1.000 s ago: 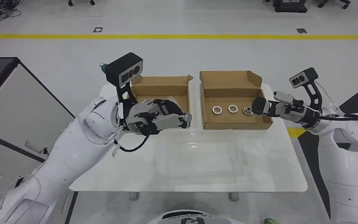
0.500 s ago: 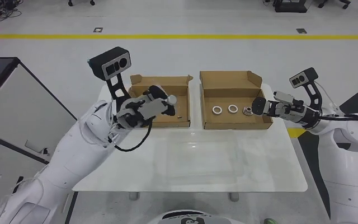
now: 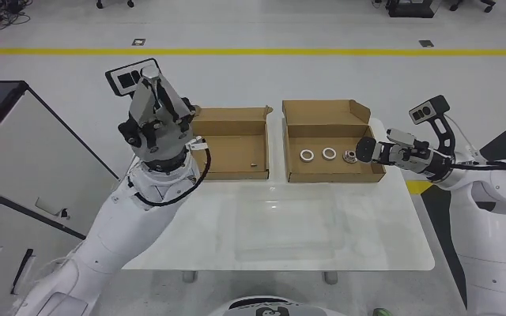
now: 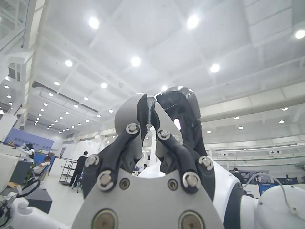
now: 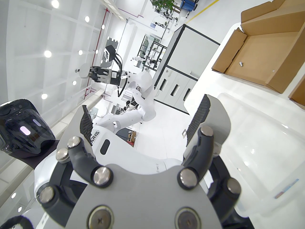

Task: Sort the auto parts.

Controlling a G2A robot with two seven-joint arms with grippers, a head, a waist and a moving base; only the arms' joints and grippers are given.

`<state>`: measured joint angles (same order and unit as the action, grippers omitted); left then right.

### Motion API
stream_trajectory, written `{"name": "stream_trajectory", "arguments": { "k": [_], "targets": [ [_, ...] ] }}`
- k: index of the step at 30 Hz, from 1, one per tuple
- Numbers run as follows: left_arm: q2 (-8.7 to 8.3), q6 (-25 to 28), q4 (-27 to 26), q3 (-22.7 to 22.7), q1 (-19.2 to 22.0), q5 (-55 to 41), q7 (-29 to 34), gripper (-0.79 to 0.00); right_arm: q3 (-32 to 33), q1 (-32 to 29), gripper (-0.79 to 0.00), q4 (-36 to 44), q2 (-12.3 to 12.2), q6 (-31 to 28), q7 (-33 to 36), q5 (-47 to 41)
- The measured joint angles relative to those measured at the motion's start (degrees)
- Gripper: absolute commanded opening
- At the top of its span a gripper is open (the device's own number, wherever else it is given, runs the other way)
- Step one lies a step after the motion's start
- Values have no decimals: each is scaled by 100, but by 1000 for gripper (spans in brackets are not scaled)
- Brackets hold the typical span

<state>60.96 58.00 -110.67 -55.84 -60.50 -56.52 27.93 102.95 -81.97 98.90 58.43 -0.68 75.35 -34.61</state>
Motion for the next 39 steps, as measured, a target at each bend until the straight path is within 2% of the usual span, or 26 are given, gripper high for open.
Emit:
{"name": "stream_trajectory", "arguments": {
  "k": [3,9,16,22,30,36,39],
  "targets": [
    [101,0,200,-120,-40,-95,434,-785,0,0,0,0,0,0,0,0],
    [194,0,553,-387,-56,775,994,-785,0,0,0,0,0,0,0,0],
    [276,0,596,-662,-125,1965,1036,-785,0,0,0,0,0,0,0,0],
    [339,0,488,-732,-169,2379,1003,-785,0,0,0,0,0,0,0,0],
    [465,0,240,-621,-262,1285,1042,-785,0,0,0,0,0,0,0,0],
    [592,0,160,-630,-294,200,1642,-785,0,0,0,0,0,0,0,0],
    [634,0,230,-689,-291,49,1847,-785,0,0,0,0,0,0,0,0]
  ]
}}
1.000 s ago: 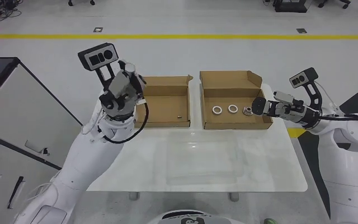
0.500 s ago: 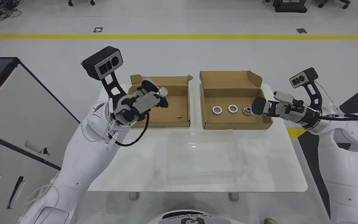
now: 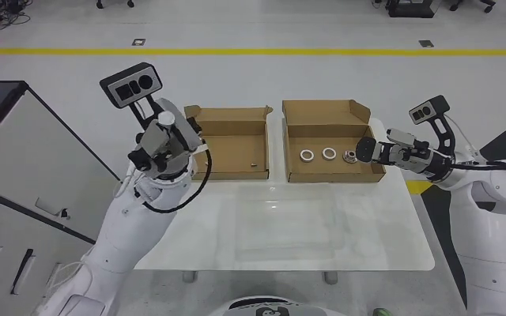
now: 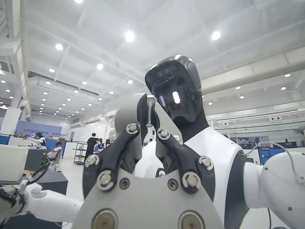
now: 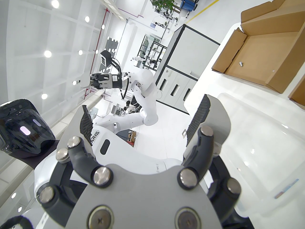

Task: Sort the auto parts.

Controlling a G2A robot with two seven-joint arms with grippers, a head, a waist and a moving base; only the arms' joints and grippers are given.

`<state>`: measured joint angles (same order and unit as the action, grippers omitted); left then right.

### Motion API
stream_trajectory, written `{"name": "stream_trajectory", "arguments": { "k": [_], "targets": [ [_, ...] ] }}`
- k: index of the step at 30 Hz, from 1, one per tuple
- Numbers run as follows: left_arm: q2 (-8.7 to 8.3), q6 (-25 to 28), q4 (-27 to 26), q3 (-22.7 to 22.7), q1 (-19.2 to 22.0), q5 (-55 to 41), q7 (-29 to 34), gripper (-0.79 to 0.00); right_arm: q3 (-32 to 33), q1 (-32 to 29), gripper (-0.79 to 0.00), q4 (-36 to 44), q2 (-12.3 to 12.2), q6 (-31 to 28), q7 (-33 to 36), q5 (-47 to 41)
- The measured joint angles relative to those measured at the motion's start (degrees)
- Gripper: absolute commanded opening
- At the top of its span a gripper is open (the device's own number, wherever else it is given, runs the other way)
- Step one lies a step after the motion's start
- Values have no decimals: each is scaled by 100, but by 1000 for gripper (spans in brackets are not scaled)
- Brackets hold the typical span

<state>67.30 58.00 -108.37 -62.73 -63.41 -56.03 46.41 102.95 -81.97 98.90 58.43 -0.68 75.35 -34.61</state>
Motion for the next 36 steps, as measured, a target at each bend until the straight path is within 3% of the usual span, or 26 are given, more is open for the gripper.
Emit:
{"name": "stream_trajectory", "arguments": {
  "k": [17,24,30,36],
  "targets": [
    [-15,0,283,-376,-60,2431,-16,-785,0,0,0,0,0,0,0,0],
    [42,0,63,-223,-140,1599,-308,-785,0,0,0,0,0,0,0,0],
    [127,0,-42,-244,-146,713,-60,-785,0,0,0,0,0,0,0,0],
    [137,0,-2,-270,-137,763,-12,-785,0,0,0,0,0,0,0,0]
  ]
}}
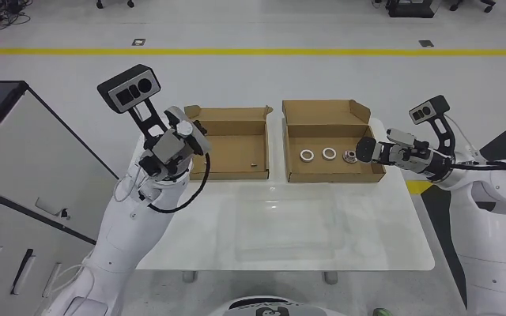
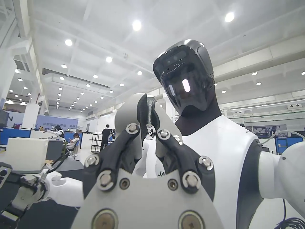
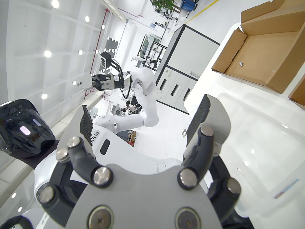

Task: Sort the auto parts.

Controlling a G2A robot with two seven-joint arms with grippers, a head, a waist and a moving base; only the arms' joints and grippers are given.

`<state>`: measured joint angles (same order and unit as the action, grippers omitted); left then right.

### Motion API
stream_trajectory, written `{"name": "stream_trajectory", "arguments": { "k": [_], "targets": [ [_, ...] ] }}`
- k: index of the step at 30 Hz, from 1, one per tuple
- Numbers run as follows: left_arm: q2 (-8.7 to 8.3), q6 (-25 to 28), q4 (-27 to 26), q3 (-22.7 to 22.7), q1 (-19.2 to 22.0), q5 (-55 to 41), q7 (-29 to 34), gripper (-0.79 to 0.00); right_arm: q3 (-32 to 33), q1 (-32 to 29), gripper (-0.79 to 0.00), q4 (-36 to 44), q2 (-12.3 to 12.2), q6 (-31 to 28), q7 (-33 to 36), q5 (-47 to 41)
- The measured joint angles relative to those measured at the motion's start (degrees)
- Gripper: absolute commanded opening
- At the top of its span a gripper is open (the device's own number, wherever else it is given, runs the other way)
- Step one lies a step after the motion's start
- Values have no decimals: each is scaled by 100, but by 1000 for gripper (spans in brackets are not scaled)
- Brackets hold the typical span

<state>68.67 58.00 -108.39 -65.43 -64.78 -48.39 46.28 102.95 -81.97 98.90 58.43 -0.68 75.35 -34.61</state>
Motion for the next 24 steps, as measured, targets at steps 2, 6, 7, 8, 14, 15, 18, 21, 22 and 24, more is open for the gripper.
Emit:
{"name": "stream_trajectory", "arguments": {
  "k": [2,6,7,8,14,15,18,21,22,24],
  "targets": [
    [0,0,-1,1,0,-2,0,-785,0,0,0,0,0,0,0,0],
    [0,0,-1,1,0,-3,0,-785,0,0,0,0,0,0,0,0],
    [0,0,-1,1,0,-3,0,-785,0,0,0,0,0,0,0,0],
    [0,0,-1,1,0,-3,0,-785,0,0,0,0,0,0,0,0],
    [-5,-176,8,-86,-48,219,-93,-785,0,0,0,0,0,0,0,0],
    [-7,-280,15,-127,-73,354,-137,-785,0,0,0,0,0,0,0,0],
    [-20,-585,-9,-283,-129,864,-222,-785,0,0,0,0,0,0,0,0],
    [-48,-948,-33,-459,-170,1494,-198,-785,0,0,0,0,0,0,0,0],
    [-60,-1102,-34,-527,-194,1726,-204,-785,0,0,0,0,0,0,0,0],
    [-85,-1340,-27,-658,-207,2162,-143,-785,0,0,0,0,0,0,0,0]
  ]
}}
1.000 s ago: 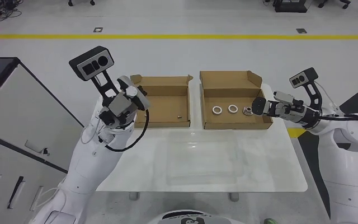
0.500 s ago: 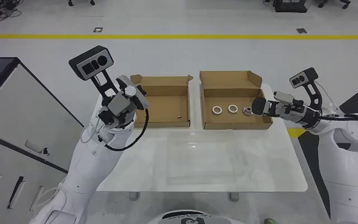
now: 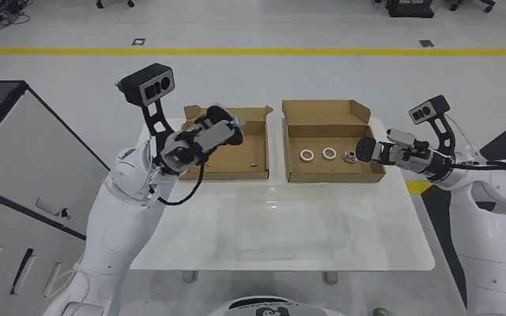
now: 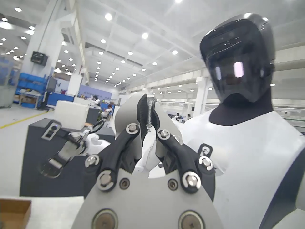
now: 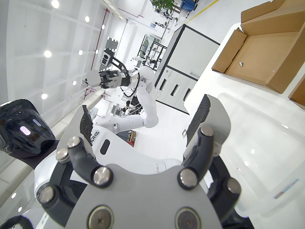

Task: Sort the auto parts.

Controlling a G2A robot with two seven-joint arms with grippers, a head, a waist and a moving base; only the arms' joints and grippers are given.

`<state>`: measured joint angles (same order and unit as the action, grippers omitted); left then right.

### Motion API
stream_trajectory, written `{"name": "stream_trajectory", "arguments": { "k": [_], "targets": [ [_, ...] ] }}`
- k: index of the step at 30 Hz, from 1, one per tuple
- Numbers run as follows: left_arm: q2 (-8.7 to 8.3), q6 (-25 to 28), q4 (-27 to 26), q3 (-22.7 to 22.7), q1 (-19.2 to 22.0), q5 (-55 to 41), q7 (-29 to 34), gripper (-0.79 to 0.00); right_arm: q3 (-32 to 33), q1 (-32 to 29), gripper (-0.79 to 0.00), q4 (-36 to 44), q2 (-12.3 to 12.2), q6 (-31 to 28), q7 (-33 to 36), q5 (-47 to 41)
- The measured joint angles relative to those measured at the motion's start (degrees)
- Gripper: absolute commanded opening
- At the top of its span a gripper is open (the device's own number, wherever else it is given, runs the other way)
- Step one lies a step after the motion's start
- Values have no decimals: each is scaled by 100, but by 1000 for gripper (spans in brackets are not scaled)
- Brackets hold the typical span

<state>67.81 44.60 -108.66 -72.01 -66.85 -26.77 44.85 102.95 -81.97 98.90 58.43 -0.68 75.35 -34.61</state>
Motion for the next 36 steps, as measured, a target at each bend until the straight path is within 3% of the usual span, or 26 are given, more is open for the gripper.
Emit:
{"name": "stream_trajectory", "arguments": {
  "k": [10,26,30,36],
  "targets": [
    [-112,-765,61,-351,-153,2329,245,-785,0,0,0,0,0,0,0,0],
    [-247,-1380,432,-326,59,4083,695,-785,0,0,0,0,0,0,0,0],
    [-282,-1537,466,-278,201,4548,919,-785,0,0,0,0,0,0,0,0],
    [-310,-1695,882,-9,783,5138,1498,-785,0,0,0,0,0,0,0,0]
  ]
}}
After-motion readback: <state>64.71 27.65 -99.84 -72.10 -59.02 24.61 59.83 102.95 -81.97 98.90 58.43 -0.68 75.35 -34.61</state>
